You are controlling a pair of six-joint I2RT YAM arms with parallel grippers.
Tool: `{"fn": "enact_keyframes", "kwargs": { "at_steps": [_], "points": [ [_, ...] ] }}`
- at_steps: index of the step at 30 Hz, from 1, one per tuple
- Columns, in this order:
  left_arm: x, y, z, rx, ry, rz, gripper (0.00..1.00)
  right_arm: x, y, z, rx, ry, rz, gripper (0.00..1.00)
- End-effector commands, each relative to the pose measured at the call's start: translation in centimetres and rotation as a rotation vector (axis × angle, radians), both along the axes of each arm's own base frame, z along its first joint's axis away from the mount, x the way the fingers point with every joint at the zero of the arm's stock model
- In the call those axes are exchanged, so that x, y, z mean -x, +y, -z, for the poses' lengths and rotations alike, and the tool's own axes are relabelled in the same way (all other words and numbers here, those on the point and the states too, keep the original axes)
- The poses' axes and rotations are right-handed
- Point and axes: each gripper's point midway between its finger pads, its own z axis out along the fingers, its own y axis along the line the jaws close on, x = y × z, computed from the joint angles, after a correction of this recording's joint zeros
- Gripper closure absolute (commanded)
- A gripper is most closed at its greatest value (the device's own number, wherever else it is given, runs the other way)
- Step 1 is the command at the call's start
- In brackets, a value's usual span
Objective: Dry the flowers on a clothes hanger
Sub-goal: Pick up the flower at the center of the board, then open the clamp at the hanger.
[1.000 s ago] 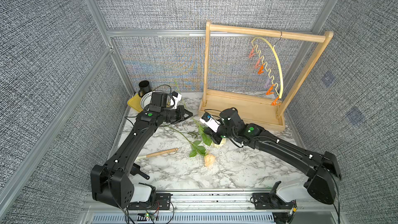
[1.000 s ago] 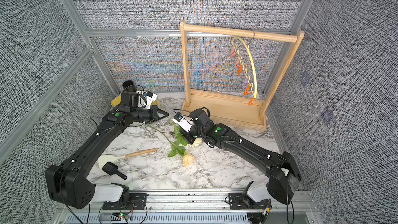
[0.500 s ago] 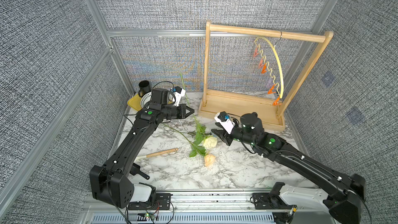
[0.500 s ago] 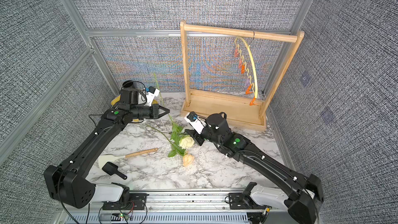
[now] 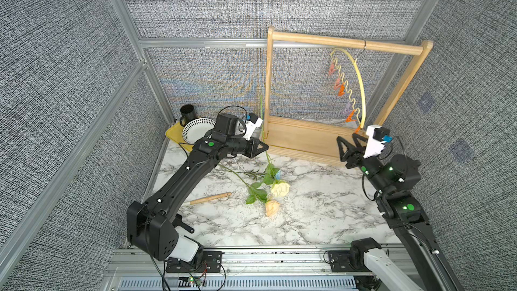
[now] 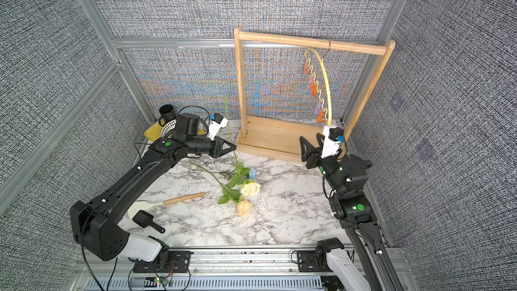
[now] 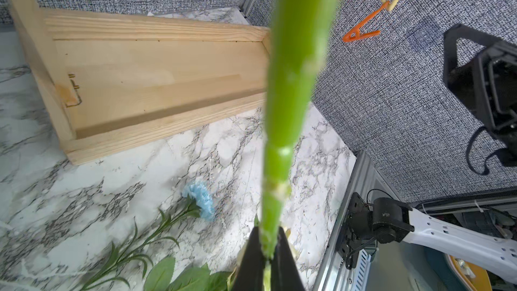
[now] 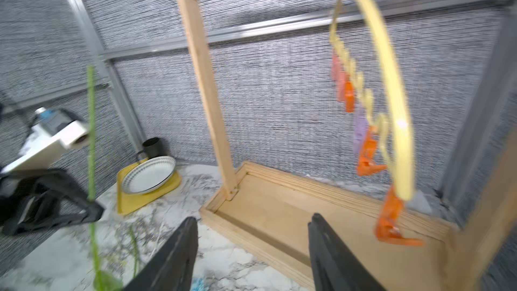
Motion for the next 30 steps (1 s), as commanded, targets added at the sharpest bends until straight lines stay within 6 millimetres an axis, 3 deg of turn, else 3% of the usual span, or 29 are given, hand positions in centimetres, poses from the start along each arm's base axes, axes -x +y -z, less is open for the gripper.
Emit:
{"fn": "enact_keyframes", "kwargs": {
  "at_steps": [1,11,15,18,22,27,30],
  "points": [
    [-1.1,-1.2,-1.4,0.03,-0.072,0.011,0.98,-0.7,-3.2,0.6,-0.092,0.069,0.129,0.33],
    [-2.1,-3.1,-2.5,0.003,-0.137,0.015,0.98,-1.5,-8.0,-3.1,-0.166,0.165,0.231,0.27],
    [-2.4,-3.9,-3.6,0.022,-0.157,0.014,0.98,-2.4,-8.7,-2.4,-0.171,0.229,0.21,0.26],
    [-2.7,-4.2,-3.8,0.024,-0.141,-0.003,0.98,-3.3,-8.0,-1.2,-0.167,0.251,0.144,0.27],
    [-3.5,-3.0,-3.8,-0.014,-0.158,-0.09,0.98,-4.2,-6.0,0.6,-0.137,0.273,-0.004,0.29],
    [-3.1,-2.6,-3.9,-0.012,-0.166,-0.098,0.98,-3.1,-3.7,2.2,0.036,0.204,-0.162,0.3],
    [-3.2,-2.0,-3.3,-0.034,-0.185,-0.125,0.98,-2.4,-4.1,2.1,0.154,0.099,-0.121,0.31]
  ]
}}
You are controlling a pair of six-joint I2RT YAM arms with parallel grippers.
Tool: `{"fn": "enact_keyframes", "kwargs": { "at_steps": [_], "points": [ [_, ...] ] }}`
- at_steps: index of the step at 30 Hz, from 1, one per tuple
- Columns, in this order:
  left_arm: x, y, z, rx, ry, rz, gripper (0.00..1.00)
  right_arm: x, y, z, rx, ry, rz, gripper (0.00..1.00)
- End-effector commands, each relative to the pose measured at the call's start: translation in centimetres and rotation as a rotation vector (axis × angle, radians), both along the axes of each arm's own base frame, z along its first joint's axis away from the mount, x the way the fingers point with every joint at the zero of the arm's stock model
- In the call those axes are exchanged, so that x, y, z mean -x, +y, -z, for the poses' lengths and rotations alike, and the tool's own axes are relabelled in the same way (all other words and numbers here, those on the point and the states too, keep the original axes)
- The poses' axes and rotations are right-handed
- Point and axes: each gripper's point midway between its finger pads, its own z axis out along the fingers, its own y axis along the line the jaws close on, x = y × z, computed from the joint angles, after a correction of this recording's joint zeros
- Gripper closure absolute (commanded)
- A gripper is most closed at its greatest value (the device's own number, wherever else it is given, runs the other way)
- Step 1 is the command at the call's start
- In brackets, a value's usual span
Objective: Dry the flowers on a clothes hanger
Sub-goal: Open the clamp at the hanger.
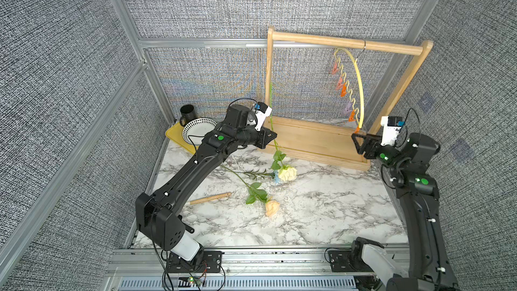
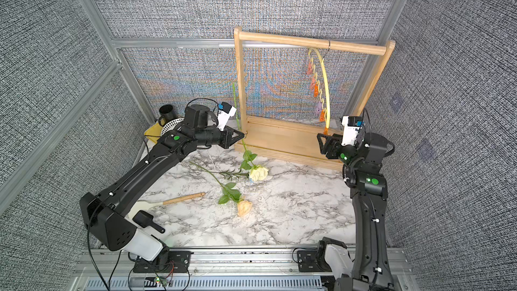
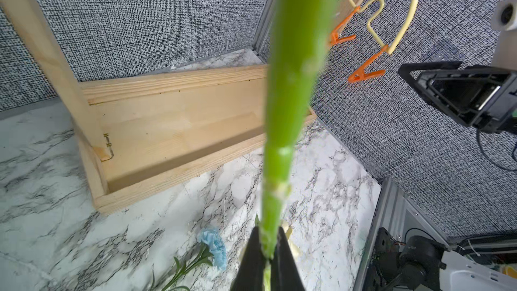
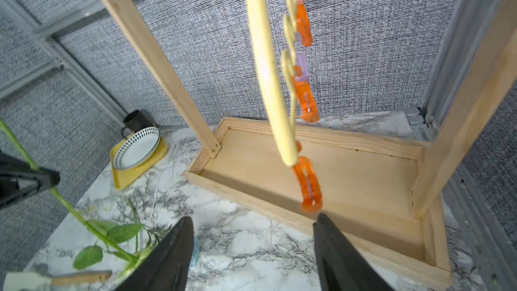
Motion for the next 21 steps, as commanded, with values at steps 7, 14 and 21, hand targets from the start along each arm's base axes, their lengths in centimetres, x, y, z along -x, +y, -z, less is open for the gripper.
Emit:
{"fn": "enact_keyframes", "kwargs": {
  "at_steps": [7,14,21],
  "points": [
    [-1.6,3.5,0.6,-0.087,-0.067,-0.203,0.98,0.7,-3.1,0.2,0.427,-0.236,0.143,0.31],
    [-0.6,4.6,-0.1,-0.118,-0.136,-0.191,0.98,1.7,1.3,5.9,0.709,-0.288,-0.258,0.31],
    [1.4,4.9,-0.6,-0.11,-0.186,-0.118,0.98,2.3,1.1,4.2,0.579,-0.385,-0.421,0.32]
  ]
}}
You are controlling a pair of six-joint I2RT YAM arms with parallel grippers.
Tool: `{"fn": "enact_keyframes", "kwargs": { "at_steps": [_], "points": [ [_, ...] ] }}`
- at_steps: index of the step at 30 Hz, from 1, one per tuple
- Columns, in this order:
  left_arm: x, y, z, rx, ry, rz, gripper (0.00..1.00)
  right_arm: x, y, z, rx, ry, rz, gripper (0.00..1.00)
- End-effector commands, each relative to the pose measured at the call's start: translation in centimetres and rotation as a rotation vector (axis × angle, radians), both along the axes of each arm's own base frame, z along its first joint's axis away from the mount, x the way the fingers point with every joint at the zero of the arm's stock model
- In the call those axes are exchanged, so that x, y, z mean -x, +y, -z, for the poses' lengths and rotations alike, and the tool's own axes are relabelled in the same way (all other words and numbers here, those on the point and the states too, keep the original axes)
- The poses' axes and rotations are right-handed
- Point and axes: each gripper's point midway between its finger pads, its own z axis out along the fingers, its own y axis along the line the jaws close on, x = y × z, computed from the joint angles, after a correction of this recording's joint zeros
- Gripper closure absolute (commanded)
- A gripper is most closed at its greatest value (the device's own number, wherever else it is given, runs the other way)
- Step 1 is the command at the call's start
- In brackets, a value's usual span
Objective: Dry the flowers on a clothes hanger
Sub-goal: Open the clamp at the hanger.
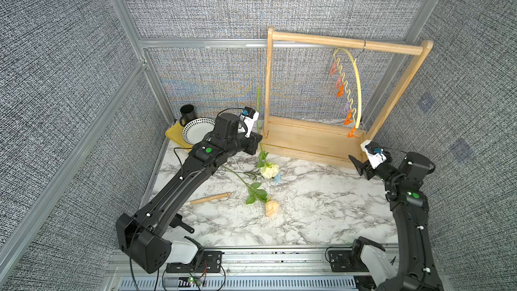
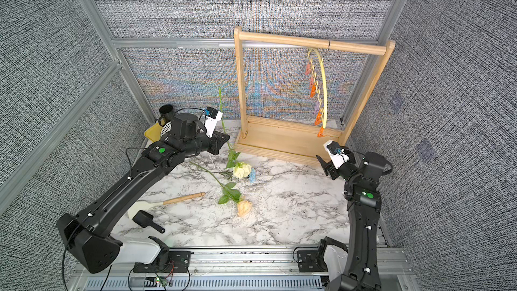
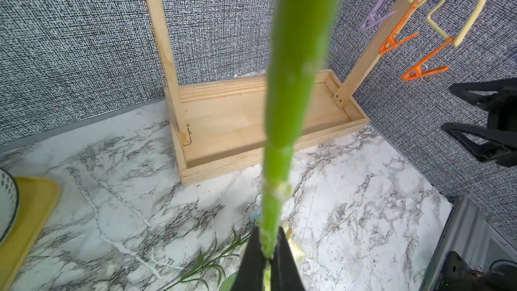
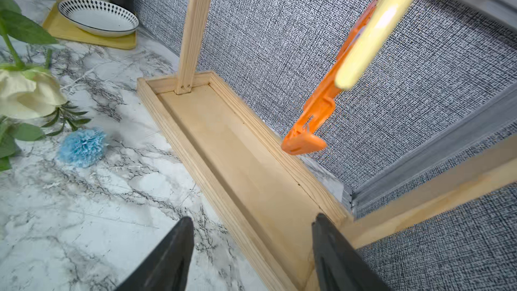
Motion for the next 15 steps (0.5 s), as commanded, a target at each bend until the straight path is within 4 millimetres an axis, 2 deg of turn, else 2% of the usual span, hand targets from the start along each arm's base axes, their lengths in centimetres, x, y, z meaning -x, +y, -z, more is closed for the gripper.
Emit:
{"fn": "enact_keyframes", "kwargs": {
  "at_steps": [1,7,11,15],
  "points": [
    [1.1,-0.5,-0.5,0.004,-0.041,0.077,0.98,0.7,2.2,-2.1,-0.036,-0.066,-0.21,0.32],
    [3.2,-1.1,-0.5,0.041,-0.037,0.175,0.98,-0.8,1.8,-2.6,-0.086,-0.015,-0.319,0.35],
    [3.7,-1.2,-0.6,0.054,-0.03,0.191,0.98,-2.1,0.9,-2.9,-0.054,0.005,-0.305,0.35],
    [3.8,-1.3,-0.8,0.062,-0.024,0.199,0.98,-3.3,-0.3,-2.1,0.012,0.022,-0.261,0.34]
  ]
}}
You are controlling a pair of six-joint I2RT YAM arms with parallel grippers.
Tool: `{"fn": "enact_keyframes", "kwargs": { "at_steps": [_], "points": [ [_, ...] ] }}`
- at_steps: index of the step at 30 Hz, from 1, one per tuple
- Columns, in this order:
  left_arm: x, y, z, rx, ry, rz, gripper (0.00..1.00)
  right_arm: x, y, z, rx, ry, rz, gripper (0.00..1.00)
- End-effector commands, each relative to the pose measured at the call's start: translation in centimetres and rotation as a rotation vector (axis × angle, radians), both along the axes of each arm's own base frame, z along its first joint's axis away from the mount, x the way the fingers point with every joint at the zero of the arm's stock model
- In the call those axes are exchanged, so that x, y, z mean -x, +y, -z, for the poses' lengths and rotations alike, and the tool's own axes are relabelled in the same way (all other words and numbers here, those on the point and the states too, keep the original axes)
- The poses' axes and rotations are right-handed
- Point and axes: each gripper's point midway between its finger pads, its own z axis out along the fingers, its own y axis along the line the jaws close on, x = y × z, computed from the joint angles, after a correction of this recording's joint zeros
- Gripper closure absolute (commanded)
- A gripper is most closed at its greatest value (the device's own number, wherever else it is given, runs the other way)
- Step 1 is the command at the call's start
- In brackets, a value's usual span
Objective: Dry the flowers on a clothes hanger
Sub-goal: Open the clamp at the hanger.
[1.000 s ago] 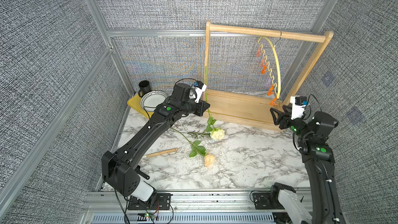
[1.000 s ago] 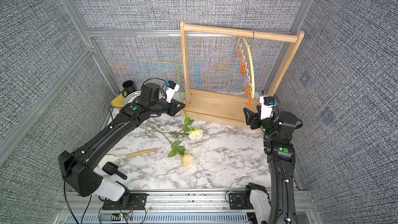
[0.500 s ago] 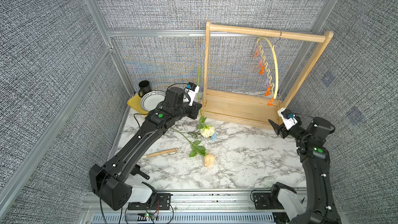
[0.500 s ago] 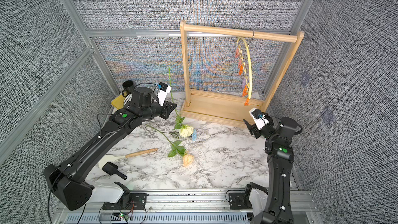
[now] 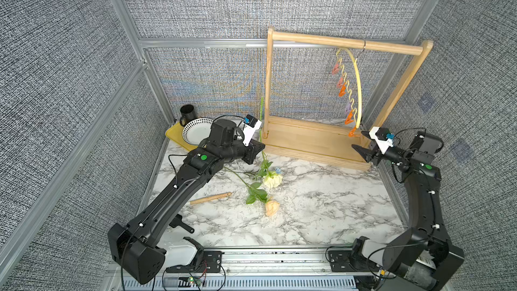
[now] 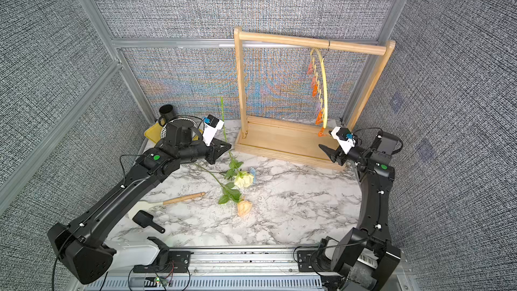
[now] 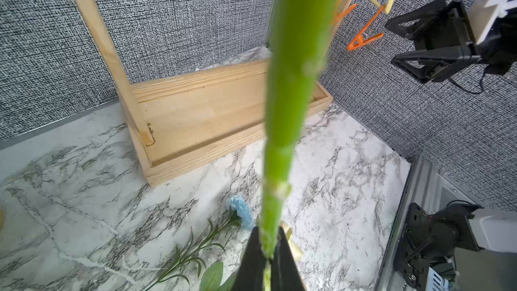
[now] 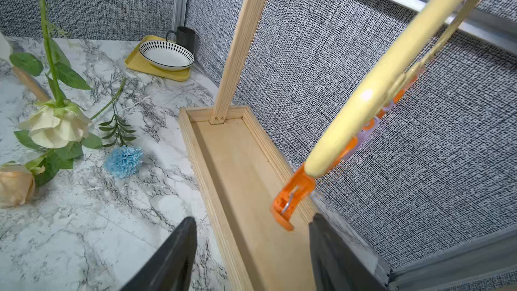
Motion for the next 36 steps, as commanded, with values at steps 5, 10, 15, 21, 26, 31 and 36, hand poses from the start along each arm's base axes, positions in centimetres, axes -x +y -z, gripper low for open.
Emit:
{"fn": "enact_keyframes", "kwargs": {
  "at_steps": [5,10,15,21,26,31,36],
  "points": [
    [0.4,-0.7,-1.3,0.041,-0.021,0.047,0.98,-0.9,-1.2,2.2,0.089,0.037,0.047,0.33],
    [0.3,-1.0,-1.0,0.042,-0.006,0.057,0.98,-1.7,-0.7,2.8,0.101,0.094,0.007,0.36],
    [0.0,-1.5,-0.9,0.052,0.014,0.066,0.98,-2.8,0.2,3.3,0.168,0.12,-0.027,0.43],
    [-0.3,-2.0,-0.7,0.061,0.038,0.075,0.98,-2.9,2.4,2.7,0.212,0.128,-0.073,0.43],
    [-0.5,-2.6,-0.4,0.069,0.063,0.09,0.98,-2.3,4.4,2.1,0.181,0.138,-0.131,0.44],
    [-0.6,-2.8,-0.3,0.071,0.073,0.096,0.98,-1.8,5.4,1.8,0.183,0.14,-0.156,0.44],
    [-0.7,-3.0,-0.1,0.074,0.085,0.101,0.98,-2.2,5.4,1.6,0.176,0.138,-0.161,0.41]
  ]
}}
